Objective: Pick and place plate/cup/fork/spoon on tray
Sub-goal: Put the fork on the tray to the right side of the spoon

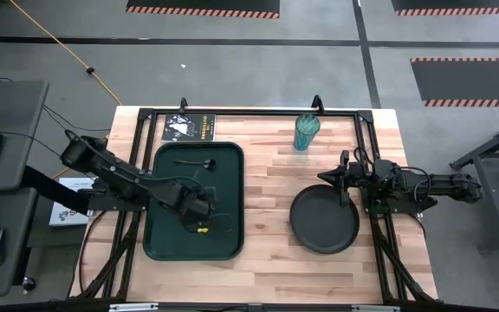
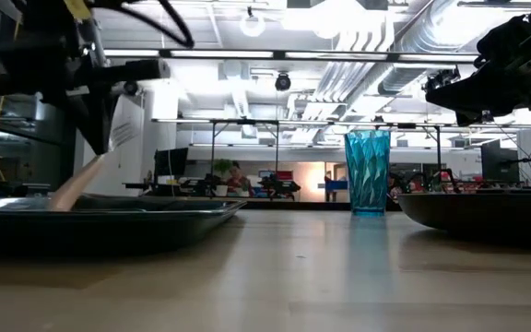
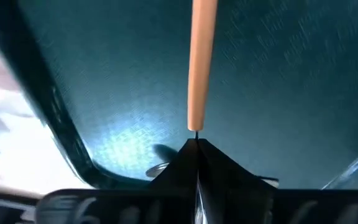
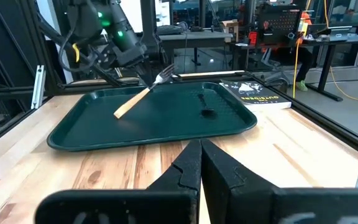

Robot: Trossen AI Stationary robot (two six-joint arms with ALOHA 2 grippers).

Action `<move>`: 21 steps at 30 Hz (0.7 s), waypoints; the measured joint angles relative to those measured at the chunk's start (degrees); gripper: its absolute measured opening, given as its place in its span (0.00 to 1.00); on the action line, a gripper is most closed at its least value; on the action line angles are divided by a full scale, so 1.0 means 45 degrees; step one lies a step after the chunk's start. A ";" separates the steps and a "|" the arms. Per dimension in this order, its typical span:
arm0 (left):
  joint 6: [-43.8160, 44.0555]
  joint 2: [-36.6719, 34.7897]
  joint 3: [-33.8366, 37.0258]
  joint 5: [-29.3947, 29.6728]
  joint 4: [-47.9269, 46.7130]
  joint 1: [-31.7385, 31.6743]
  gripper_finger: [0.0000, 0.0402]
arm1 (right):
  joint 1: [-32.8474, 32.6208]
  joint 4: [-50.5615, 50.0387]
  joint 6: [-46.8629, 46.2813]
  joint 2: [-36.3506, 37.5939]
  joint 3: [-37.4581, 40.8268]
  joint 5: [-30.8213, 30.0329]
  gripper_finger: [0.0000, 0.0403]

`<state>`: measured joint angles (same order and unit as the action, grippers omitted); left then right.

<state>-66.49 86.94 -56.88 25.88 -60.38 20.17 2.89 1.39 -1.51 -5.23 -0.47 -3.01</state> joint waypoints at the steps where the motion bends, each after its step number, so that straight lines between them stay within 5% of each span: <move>1: -0.0491 0.0083 0.0000 0.0167 -0.0120 -0.0001 0.00 | -0.0001 0.0000 0.0001 0.0000 0.0000 0.0000 0.00; 8: -0.3329 0.1284 -0.0010 0.1141 -0.0215 -0.0152 0.00 | -0.0002 0.0000 0.0002 0.0000 0.0000 0.0000 0.00; 21: -0.4833 0.4156 -0.0029 0.1697 0.1040 -0.1244 0.00 | -0.0002 0.0000 0.0000 -0.0005 0.0000 0.0003 0.00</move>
<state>-88.24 105.64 -57.01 33.51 -55.70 14.57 2.87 1.39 -1.51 -5.26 -0.47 -2.99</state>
